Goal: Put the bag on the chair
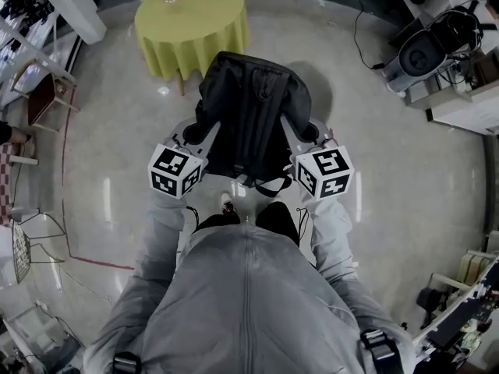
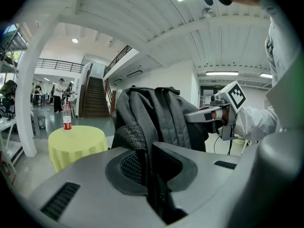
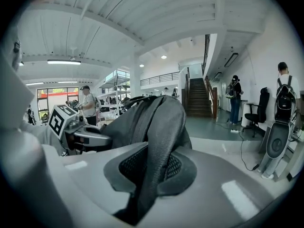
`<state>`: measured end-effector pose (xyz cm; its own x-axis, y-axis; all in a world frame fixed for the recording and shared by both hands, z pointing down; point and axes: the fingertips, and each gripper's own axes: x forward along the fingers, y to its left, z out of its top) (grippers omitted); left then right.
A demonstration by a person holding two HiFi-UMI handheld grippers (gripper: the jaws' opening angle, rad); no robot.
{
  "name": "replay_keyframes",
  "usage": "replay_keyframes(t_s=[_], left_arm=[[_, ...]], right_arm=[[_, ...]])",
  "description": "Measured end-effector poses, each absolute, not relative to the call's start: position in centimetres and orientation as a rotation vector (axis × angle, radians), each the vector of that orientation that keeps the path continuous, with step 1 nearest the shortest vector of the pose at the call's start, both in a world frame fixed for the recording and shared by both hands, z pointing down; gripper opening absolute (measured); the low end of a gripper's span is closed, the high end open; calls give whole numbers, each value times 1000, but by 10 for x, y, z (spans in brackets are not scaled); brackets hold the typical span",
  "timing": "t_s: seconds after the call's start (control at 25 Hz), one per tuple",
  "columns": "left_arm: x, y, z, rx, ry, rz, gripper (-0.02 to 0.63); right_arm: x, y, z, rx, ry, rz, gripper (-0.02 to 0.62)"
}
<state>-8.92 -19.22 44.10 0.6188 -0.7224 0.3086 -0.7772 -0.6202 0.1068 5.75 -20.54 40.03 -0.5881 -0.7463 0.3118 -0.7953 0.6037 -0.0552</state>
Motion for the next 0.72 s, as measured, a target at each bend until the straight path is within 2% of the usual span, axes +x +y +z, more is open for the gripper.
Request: replay_keyframes(t_s=[0.32,0.72], left_arm=[[-72,-237,495,2461,-1258,418,37],[-70,-275,600,2120,-1303,496,37]], right_arm=[[71,-263,456,1138,-2525,393,46],[64,-328,559,794,-2470,512,46]])
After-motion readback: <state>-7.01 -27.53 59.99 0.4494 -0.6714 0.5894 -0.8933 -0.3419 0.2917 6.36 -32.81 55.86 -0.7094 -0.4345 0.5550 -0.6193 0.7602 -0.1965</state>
